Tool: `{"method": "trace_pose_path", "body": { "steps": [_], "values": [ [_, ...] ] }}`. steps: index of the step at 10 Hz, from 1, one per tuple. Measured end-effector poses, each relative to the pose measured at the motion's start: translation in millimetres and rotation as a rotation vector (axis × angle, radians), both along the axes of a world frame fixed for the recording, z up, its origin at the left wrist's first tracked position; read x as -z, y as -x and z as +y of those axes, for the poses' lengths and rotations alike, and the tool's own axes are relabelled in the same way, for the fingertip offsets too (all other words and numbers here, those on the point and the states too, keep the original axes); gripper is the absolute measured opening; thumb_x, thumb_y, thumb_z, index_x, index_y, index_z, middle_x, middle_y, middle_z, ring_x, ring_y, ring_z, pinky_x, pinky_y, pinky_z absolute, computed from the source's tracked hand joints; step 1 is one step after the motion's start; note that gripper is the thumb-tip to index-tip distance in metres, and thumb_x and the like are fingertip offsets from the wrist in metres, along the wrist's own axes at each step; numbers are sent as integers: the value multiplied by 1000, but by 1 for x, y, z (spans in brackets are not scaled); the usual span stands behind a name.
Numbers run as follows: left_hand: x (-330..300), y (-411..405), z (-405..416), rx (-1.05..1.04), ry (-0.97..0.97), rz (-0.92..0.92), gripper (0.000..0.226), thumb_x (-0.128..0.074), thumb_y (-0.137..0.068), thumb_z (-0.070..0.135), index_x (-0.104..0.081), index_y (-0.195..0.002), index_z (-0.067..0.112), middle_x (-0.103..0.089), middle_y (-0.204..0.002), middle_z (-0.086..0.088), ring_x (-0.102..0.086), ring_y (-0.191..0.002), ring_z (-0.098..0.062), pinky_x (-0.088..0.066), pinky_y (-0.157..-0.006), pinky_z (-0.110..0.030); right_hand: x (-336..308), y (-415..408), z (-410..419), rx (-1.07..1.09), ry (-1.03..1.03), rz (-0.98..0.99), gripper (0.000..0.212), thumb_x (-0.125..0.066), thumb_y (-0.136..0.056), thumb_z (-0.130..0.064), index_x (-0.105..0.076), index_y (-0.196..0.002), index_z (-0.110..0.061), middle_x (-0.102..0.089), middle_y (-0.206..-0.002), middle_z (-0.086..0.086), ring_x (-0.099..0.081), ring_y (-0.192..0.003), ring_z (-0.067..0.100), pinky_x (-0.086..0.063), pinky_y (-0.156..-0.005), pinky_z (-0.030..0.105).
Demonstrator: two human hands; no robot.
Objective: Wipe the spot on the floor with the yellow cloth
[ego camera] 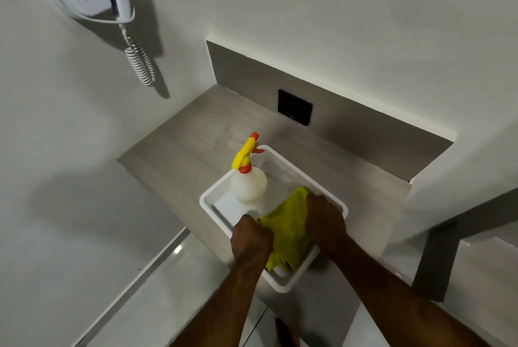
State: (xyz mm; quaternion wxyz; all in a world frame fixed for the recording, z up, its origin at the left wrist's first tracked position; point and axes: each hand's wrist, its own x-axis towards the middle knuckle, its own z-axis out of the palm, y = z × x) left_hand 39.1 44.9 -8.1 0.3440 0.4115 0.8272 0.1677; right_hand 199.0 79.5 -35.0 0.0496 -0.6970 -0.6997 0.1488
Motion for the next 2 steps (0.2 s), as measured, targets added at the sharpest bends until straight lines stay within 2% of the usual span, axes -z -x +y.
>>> {"method": "trace_pose_path", "body": {
  "steps": [1,2],
  "values": [
    [0,2,-5,236,-128,284,9,-52,-79,12,-53,-87,14,-66,-94,-6,-64,-88,-29,-46,-63,-33,-3,3,-4,-91,-12,-228,22,-64,-89,-19,-64,-109,-9,-68,-107,11,-68,-95,30,-56,-82,40],
    [-4,13,-10,387,-287,421,16,-56,-81,18,-62,-95,12,-67,-97,-6,-64,-89,-26,-52,-68,-33,-11,16,-8,-150,-96,-331,12,-81,-69,-14,-73,-77,-10,-73,-86,13,-71,-78,31,-62,-71,38]
  ]
}}
